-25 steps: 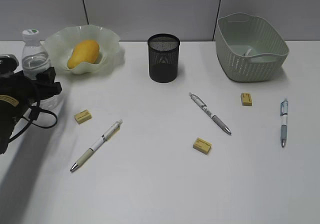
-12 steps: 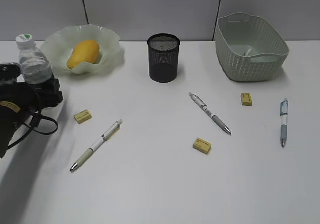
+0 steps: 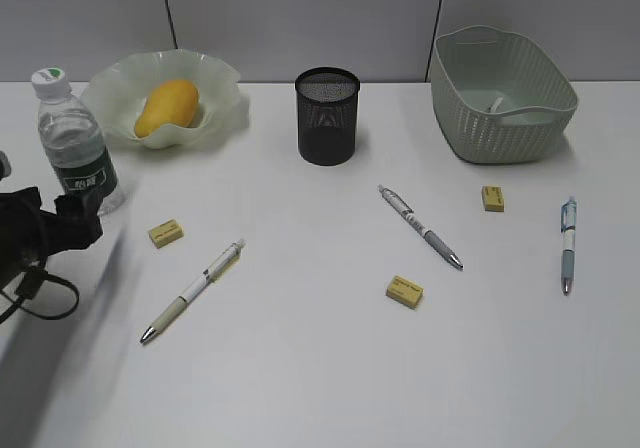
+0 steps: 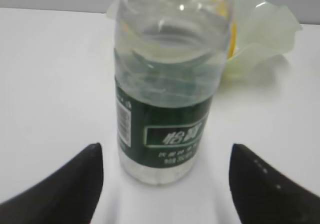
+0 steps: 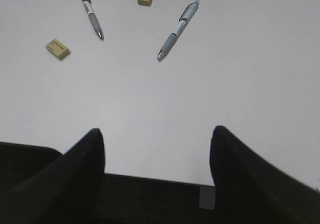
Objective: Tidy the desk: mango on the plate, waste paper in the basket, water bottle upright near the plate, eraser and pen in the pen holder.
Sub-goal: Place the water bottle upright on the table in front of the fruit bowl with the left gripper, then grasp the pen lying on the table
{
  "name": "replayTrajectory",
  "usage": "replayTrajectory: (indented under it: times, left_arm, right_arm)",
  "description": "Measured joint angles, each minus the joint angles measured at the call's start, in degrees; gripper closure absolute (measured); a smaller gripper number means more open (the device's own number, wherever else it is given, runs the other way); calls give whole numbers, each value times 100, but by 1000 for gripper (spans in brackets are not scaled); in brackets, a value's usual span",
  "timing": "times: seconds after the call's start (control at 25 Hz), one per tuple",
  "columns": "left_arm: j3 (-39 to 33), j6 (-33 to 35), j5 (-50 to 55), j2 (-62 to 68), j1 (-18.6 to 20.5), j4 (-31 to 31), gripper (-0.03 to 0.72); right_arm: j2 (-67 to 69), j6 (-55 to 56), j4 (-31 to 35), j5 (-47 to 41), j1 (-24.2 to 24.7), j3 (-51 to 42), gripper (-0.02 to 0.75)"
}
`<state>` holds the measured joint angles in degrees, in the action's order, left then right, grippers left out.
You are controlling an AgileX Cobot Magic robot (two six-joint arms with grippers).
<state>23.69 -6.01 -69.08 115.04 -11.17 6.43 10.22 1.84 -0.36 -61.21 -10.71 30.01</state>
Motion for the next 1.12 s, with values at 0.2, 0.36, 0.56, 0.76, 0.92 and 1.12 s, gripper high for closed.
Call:
replayTrajectory:
  times: [0.2,0.36,0.56,0.76,0.92,1.12]
  left_arm:
    - [-471,-7,503,-926,0,-776,95]
    - [-483,-151,2114,-2077,0,-1271,95]
    - [-60,-579,5188,-3769,0,-1898,97]
    - [899,-624,8581,-4817,0,-1824,136]
    - [1557,-92,10770,-4957,0,-985,198]
    - [1651,559,12595,-4964,0,85,230]
  right_arm:
    - [0,0,0,0,0,0,218]
    - [0,0,0,0,0,0,218]
    - [173,0,-5,7,0,0,218]
    - [440,0,-5,17,0,0,219]
    - [552,0,-5,17,0,0,218]
    - [575,0,-10,17,0,0,218]
